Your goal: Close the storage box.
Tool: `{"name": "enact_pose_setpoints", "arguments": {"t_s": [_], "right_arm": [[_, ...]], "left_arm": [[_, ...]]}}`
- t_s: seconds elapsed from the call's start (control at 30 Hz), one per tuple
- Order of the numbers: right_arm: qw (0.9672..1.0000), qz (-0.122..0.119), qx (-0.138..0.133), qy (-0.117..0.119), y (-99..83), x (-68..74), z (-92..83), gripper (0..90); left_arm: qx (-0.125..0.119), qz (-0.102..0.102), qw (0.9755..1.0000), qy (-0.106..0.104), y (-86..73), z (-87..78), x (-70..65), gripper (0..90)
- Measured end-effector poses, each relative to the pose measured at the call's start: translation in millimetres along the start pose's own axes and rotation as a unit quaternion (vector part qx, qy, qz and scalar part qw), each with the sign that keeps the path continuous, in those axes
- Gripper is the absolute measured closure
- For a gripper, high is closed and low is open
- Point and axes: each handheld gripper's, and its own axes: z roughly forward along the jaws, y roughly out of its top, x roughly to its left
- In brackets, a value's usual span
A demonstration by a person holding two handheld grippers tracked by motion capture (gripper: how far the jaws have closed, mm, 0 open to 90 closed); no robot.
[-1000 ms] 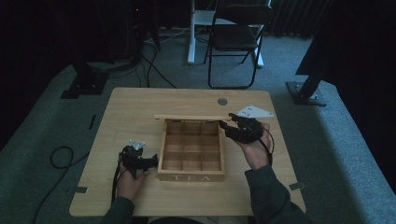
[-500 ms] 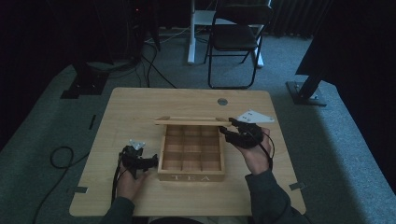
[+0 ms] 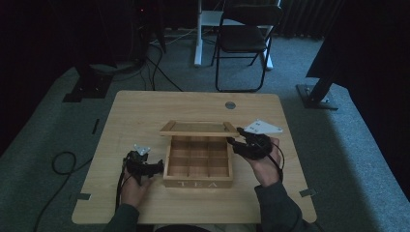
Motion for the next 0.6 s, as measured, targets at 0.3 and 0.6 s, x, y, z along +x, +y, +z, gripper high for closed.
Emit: {"name": "enact_pose_setpoints", "arguments": {"t_s": [0.3,0.6], "right_arm": [[1.0000,0.007,0.000,0.002,-4.7,4.2,-2.7,47.2],[1.0000,0.007,0.005,0.003,-14.3,8.4,-3.6,46.7]], "left_arm": [[0.000,-0.001,1.0000,0.000,0.1,0.0,-0.1,1.6],[0.001,-0.001,1.0000,0.000,0.1,-0.2,-0.1,1.6]]}}
